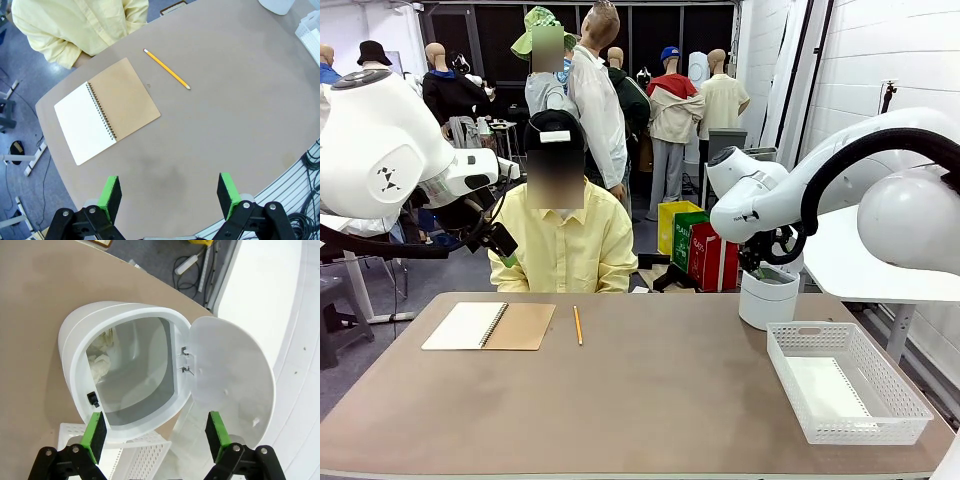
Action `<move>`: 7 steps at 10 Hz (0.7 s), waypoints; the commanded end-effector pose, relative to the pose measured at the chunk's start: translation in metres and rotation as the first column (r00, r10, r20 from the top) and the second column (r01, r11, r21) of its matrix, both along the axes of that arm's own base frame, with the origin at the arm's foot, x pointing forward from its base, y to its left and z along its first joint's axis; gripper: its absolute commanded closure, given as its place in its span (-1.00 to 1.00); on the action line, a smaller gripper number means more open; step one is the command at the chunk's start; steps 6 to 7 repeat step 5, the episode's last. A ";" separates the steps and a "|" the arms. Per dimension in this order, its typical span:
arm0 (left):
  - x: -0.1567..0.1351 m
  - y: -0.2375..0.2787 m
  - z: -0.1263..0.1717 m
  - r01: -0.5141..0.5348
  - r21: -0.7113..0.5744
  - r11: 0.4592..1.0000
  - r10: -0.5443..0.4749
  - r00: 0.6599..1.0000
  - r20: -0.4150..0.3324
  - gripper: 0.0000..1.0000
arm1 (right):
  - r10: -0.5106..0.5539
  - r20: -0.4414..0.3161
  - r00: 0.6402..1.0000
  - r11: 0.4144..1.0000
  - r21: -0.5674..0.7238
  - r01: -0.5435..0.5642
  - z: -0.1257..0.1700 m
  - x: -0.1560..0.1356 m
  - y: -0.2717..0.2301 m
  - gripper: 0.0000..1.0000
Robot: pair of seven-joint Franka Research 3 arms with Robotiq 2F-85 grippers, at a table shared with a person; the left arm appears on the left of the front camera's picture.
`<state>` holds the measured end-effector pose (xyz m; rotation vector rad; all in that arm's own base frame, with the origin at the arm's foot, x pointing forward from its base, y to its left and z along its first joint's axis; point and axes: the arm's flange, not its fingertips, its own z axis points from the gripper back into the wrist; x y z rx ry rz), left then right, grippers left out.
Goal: Sort the paper based on its condition.
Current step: If a person hands you a paper, place it in the Organizing basket , and if it's crumpled, put it in the Trash can.
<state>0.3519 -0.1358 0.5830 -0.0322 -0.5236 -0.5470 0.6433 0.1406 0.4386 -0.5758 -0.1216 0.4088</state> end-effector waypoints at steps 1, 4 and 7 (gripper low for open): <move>0.000 0.001 0.000 0.001 -0.004 1.000 -0.001 1.000 0.004 -1.00 | 0.006 -0.006 1.000 1.000 -0.003 -0.006 -0.001 0.000 -0.001 -1.00; 0.000 0.001 0.000 0.001 -0.004 1.000 -0.001 1.000 0.004 -1.00 | 0.006 -0.006 1.000 1.000 -0.003 -0.006 -0.001 0.000 -0.001 -1.00; 0.000 0.001 0.000 0.001 -0.004 1.000 -0.001 1.000 0.004 -1.00 | 0.006 -0.006 1.000 1.000 -0.003 -0.006 -0.001 0.000 -0.001 -1.00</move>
